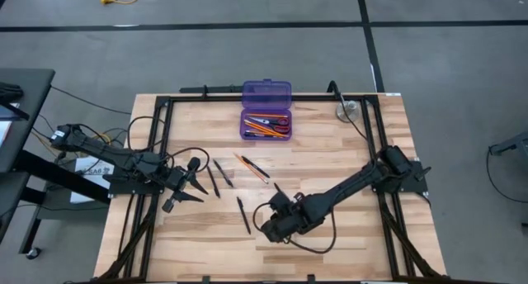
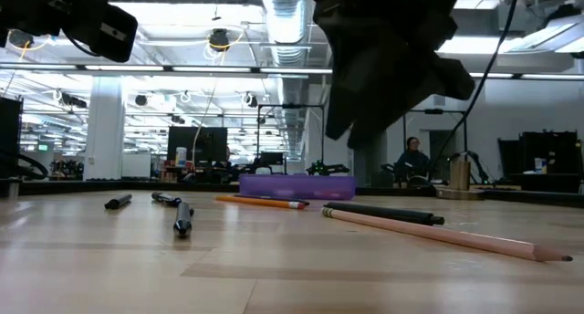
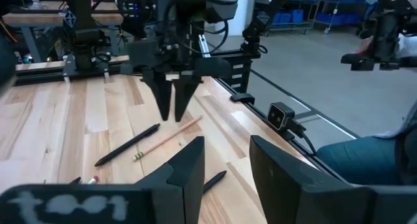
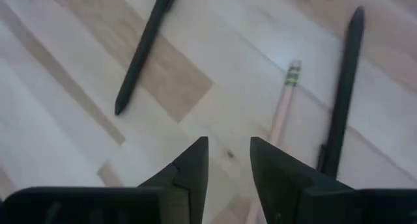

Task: Pick & place school supplies into a supply box
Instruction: Put the brown pencil into the violet supply box

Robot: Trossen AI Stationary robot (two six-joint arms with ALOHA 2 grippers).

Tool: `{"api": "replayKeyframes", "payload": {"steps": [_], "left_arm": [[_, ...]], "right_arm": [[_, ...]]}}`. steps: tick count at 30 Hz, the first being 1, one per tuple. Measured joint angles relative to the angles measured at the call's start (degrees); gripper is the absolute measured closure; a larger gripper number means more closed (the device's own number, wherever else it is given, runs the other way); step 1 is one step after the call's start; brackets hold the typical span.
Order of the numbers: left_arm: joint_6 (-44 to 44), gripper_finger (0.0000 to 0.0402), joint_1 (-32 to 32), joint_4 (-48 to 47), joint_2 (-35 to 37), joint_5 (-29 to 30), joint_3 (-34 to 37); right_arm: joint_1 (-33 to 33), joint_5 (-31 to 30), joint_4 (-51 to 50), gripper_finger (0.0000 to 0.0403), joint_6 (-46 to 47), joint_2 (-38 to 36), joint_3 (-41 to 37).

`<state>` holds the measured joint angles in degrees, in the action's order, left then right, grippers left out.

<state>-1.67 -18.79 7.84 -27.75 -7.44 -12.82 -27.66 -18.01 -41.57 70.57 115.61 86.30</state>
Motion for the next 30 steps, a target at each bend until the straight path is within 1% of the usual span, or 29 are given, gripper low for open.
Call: {"api": "replayKeyframes", "payload": {"steps": [4, 7, 10, 12, 14, 16, 18, 20, 22, 25, 30], "left_arm": [[0.0, 0.0290, 0.0, 0.0, 0.0, 0.0, 0.0], [0.0, 0.0290, 0.0, 0.0, 0.0, 0.0, 0.0], [0.0, 0.0290, 0.0, 0.0, 0.0, 0.0, 0.0], [0.0, 0.0290, 0.0, 0.0, 0.0, 0.1, 0.0], [0.0, 0.0290, 0.0, 0.0, 0.0, 0.1, 0.0], [0.0, 0.0290, 0.0, 0.2, 0.0, 0.1, 0.0], [0.0, 0.0290, 0.0, -0.2, 0.0, 0.2, 0.0], [0.0, 0.0290, 0.0, 0.0, -0.2, 0.2, 0.0], [0.0, 0.0290, 0.0, -0.3, -0.2, 0.2, 0.0], [0.0, 0.0290, 0.0, -0.2, -0.3, 0.2, 0.0], [0.0, 0.0290, 0.0, -0.3, -0.4, 0.2, 0.0]], "right_arm": [[0.1, -1.7, -0.5, 0.0295, -0.4, 0.0, 0.0], [0.4, -1.7, -1.7, 0.0295, -0.5, 0.0, 0.0], [0.4, -2.3, -1.0, 0.0295, -0.5, 1.9, 0.0], [0.4, -3.1, -2.4, 0.0295, -0.9, 2.9, -0.4], [0.4, -3.6, 0.9, 0.0295, -1.4, 4.6, 0.6], [0.1, -5.1, -1.6, 0.0295, -1.6, 5.4, 0.1], [0.0, -5.9, 1.2, 0.0295, -1.2, 6.8, 0.7], [0.0, -6.4, -0.7, 0.0295, -1.1, 6.9, 0.5], [0.0, -6.4, 0.9, 0.0295, -0.6, 7.5, 0.8], [0.0, -6.4, -0.6, 0.0295, -0.5, 8.0, 0.4], [0.0, -5.9, -0.1, 0.0295, -0.1, 8.5, 0.6]]}}
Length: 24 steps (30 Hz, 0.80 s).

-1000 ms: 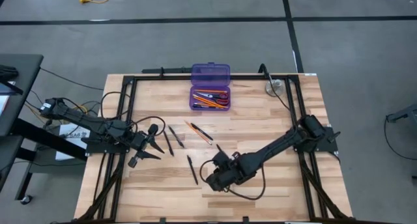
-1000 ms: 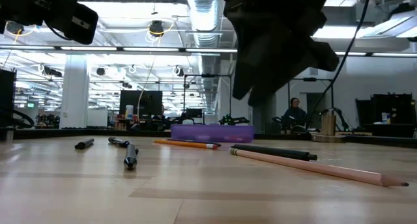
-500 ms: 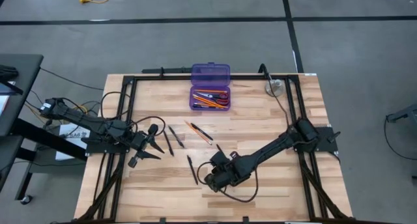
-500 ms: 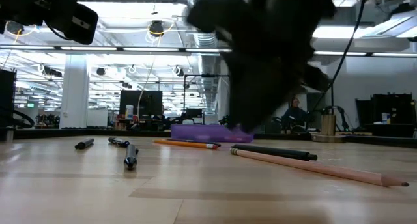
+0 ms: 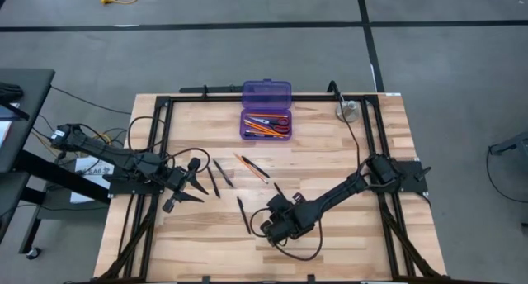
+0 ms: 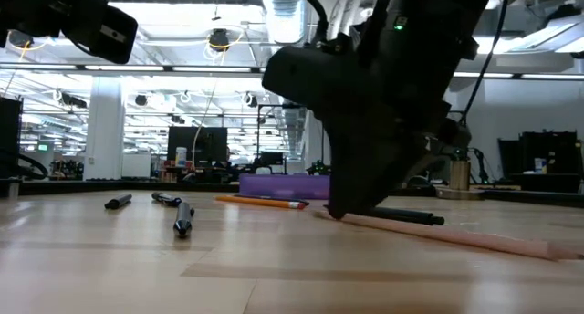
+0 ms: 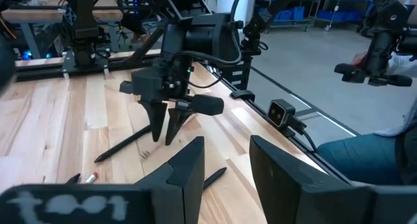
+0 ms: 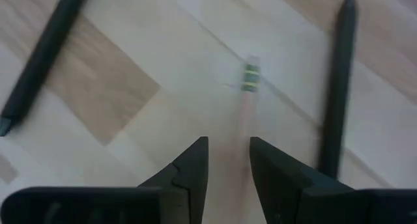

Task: Pick & place school supplies into a supply box
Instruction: Put the brown pencil into the violet supply box

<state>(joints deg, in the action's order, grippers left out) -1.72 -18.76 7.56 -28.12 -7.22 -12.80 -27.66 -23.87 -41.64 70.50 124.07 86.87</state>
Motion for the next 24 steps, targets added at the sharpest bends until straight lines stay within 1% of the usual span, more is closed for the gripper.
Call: {"api": "replayKeyframes", "payload": {"steps": [17, 20, 24], "left_arm": [[0.0, 0.0290, 0.0, 0.0, 0.0, 0.0, 0.0], [0.0, 0.0290, 0.0, -0.1, 0.0, 0.0, 0.0], [0.0, 0.0290, 0.0, -0.1, 0.0, 0.0, 0.0]], "right_arm": [[0.1, 1.5, -0.1, 0.0295, -0.6, 0.0, 0.0], [0.3, 1.6, 0.4, 0.0295, -0.5, 0.0, -0.9], [0.8, 3.4, 1.9, 0.0295, -0.5, -0.4, -2.7]]}}
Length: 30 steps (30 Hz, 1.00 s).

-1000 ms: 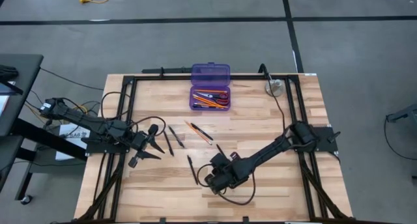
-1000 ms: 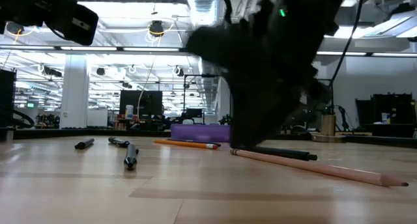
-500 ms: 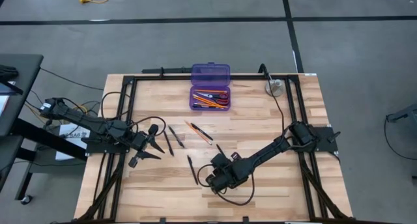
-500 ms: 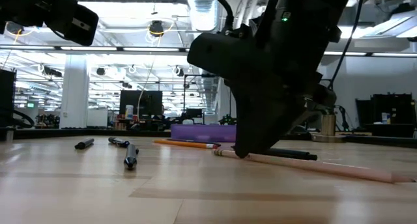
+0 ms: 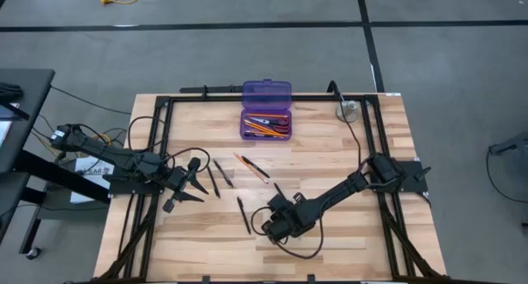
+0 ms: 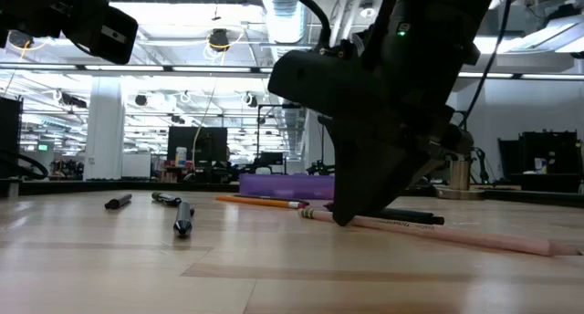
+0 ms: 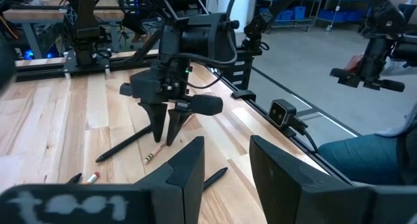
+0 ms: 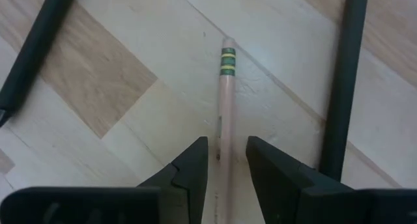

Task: Pick & place school supplies into a supply box
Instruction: Put the brown pencil into the violet supply box

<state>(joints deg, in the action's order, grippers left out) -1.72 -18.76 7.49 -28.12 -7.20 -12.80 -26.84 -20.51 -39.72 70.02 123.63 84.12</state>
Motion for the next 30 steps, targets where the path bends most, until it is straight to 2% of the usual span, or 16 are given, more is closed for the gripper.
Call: {"api": "replayKeyframes", "payload": {"steps": [9, 19, 24, 30], "left_arm": [[0.0, 0.0290, 0.0, -0.1, 0.0, -0.1, 0.0], [0.0, 0.0290, 0.0, -0.3, 0.0, -0.1, 0.0], [0.0, 0.0290, 0.0, -0.3, 0.0, -0.2, 0.0], [0.0, 0.0290, 0.0, -0.3, 0.0, -0.3, 0.0]], "right_arm": [[1.0, 1.6, 0.6, 0.0307, 0.0, 0.0, -1.1], [1.3, 1.9, 0.6, 0.0395, 0.0, 0.1, -1.3], [1.3, 1.8, 0.9, 0.0388, 0.8, 0.1, -1.4], [1.4, 1.9, 2.5, 0.0398, 1.6, -0.2, -1.5]]}}
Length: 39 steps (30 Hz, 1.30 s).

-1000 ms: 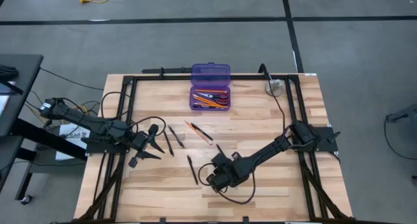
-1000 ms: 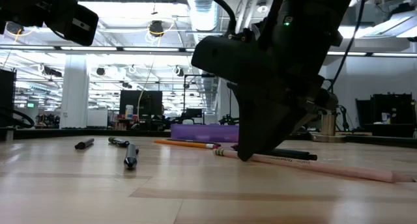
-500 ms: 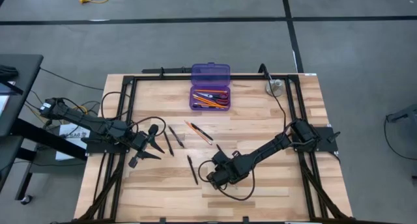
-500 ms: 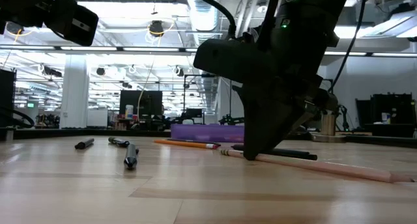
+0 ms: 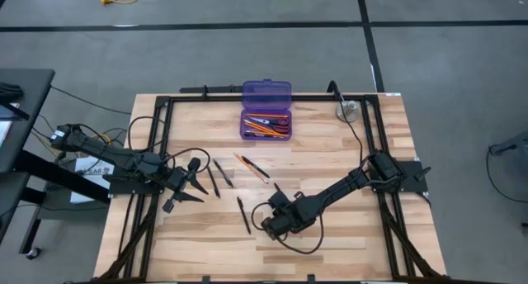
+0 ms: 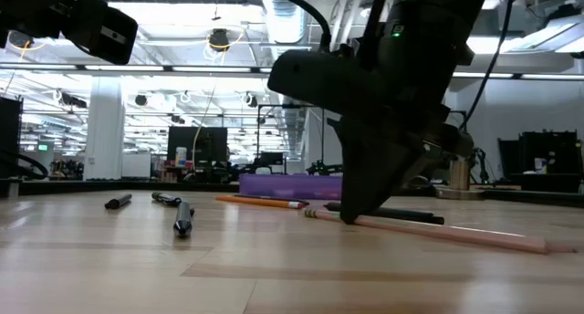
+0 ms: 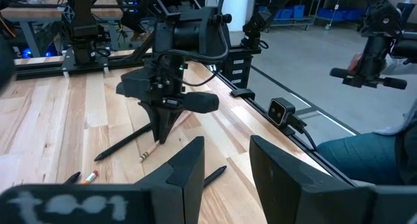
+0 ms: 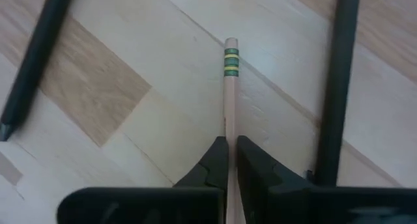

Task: Pick & place school supplies into a supply box
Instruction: Put the brown pencil into the violet supply box

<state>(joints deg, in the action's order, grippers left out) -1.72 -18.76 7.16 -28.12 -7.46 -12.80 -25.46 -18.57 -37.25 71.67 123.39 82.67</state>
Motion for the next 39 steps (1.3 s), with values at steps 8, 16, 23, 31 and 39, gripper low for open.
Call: {"api": "replayKeyframes", "payload": {"steps": [8, 16, 23, 31, 39], "left_arm": [[-0.3, 0.0290, 0.0, 0.0, 0.0, 0.0, 0.0], [-0.4, 0.0290, 0.0, -0.1, 0.0, -1.3, 0.0], [-0.4, 0.0290, 0.0, -0.2, 0.0, -1.3, 0.0], [-0.3, 0.0290, 0.0, -0.1, 0.0, -1.3, 0.0], [0.0, 0.0290, 0.0, 0.0, 0.0, -1.0, 0.0]], "right_arm": [[0.3, 1.4, -1.6, 0.0400, -1.9, 0.6, 4.8], [3.0, 1.5, -6.5, 0.0402, -10.4, 0.7, 12.6], [9.3, 0.8, -16.9, 0.0403, -20.9, 0.4, 19.7], [22.2, 0.5, -20.3, 0.0400, -42.3, 0.3, 26.1], [36.8, 5.2, -21.1, 0.0402, -58.8, 0.3, 27.5]]}}
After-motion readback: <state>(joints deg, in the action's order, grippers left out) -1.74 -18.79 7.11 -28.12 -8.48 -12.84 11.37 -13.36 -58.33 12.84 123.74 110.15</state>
